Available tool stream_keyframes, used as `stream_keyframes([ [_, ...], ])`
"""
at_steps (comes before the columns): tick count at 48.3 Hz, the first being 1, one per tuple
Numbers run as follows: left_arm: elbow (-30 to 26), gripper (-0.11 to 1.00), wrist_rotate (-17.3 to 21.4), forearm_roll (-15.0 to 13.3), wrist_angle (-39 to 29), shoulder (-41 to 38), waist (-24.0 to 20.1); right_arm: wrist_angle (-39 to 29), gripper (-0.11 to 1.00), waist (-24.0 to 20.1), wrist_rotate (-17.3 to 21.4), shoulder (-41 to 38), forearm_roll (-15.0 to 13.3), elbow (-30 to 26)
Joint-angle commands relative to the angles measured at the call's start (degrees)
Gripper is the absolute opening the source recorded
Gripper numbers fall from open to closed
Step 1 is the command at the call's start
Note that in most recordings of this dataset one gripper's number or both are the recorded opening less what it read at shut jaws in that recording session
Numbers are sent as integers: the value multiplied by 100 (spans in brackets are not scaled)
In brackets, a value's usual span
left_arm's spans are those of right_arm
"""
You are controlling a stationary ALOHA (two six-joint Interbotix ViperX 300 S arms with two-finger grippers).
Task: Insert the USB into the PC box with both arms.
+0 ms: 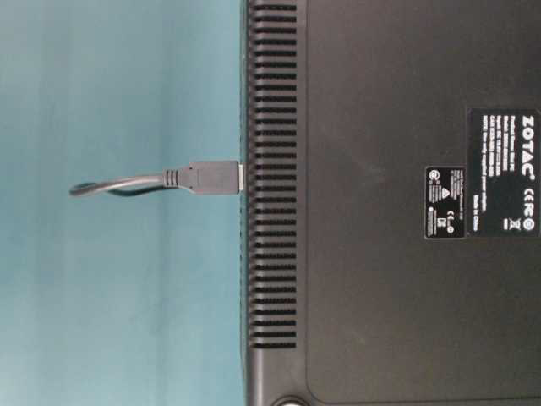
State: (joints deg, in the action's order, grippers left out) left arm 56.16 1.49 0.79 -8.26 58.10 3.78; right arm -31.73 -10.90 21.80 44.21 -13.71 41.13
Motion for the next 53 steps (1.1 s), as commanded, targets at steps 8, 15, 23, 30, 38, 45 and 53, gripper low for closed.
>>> stream_keyframes([
  [8,-79,0,0,18,62,-26,9,26,66,-18,-62,0,-9,-44],
  [15,35,0,-70,18,114,18,9,44,66,-18,-62,9,-9,-18],
  [23,70,0,-167,18,105,53,9,35,66,-18,-62,9,-9,9],
  [30,70,0,-167,18,114,35,9,44,66,-18,-62,9,-9,9],
  [38,167,0,-167,18,123,70,9,70,66,-9,-62,9,-9,70],
  [45,343,0,-185,18,281,220,0,220,67,0,-53,9,-18,158],
  [53,396,0,-185,18,369,413,9,308,66,0,-53,0,-9,220],
])
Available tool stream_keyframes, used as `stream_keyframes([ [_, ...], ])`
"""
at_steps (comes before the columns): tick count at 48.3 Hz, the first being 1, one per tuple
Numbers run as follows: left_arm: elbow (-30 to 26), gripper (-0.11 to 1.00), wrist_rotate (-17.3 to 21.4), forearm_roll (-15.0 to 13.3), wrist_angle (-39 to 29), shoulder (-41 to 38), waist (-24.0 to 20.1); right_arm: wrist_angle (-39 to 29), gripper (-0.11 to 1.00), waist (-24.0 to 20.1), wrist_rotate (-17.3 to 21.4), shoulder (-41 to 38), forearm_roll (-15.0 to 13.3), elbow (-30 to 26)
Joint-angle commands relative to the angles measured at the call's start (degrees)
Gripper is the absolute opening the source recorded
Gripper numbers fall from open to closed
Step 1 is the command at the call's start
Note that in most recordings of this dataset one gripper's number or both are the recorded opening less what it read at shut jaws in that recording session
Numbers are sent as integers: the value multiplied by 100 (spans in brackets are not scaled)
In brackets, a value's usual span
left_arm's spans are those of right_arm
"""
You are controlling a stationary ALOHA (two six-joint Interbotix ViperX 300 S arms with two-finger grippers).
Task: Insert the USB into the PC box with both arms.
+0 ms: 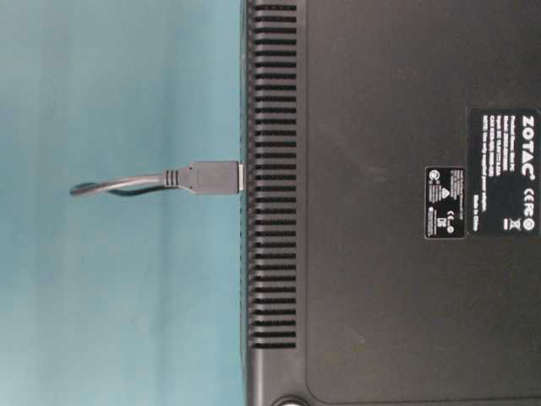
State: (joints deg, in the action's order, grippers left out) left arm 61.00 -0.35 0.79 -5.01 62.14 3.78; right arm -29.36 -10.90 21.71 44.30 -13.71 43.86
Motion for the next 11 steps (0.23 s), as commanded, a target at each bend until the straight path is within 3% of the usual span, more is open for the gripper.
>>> stream_keyframes([
  [1,-88,0,0,18,26,0,0,70,66,0,-44,0,-9,-53],
  [11,-97,0,0,18,-132,-185,9,70,66,9,-44,9,-9,-35],
])
